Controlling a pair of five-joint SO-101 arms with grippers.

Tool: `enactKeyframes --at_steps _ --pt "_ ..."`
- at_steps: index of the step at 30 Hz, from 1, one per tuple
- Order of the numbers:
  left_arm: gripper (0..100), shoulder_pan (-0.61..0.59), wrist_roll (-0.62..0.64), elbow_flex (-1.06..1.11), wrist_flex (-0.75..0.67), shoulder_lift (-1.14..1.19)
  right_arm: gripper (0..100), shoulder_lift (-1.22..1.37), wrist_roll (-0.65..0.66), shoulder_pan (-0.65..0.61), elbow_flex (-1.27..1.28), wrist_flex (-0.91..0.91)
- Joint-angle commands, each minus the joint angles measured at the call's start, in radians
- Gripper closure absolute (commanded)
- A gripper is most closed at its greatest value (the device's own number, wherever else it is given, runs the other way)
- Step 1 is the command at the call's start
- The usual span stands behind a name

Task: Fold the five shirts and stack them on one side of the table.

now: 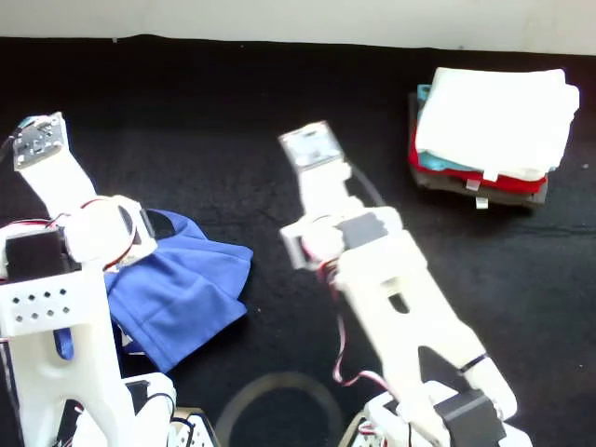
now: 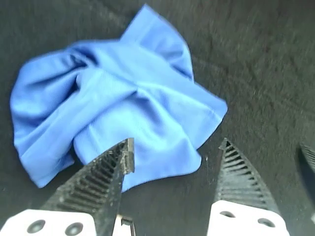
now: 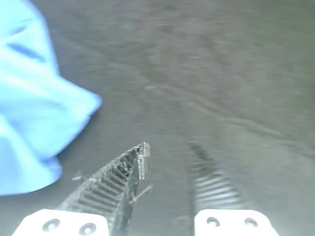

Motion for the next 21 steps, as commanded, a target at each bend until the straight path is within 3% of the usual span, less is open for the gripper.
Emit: enactKeyframes --at_steps 1,8,12,21 --pt "73 -0.03 0.006 -0.067 0.058 -0.021 77.9 -0.001 -0.052 -0.104 -0.041 0.001" --pt "73 -0.228 0.003 -0.067 0.057 -0.019 77.5 0.18 -0.12 -0.179 -0.07 -0.051" --pt "73 -0.344 -0.089 -0.067 0.057 -0.019 77.5 0.305 -0.126 -0.2 -0.157 -0.021" --pt "73 -0.417 -0.143 -0.067 0.06 -0.019 77.5 0.441 -0.118 -0.305 -0.272 0.05"
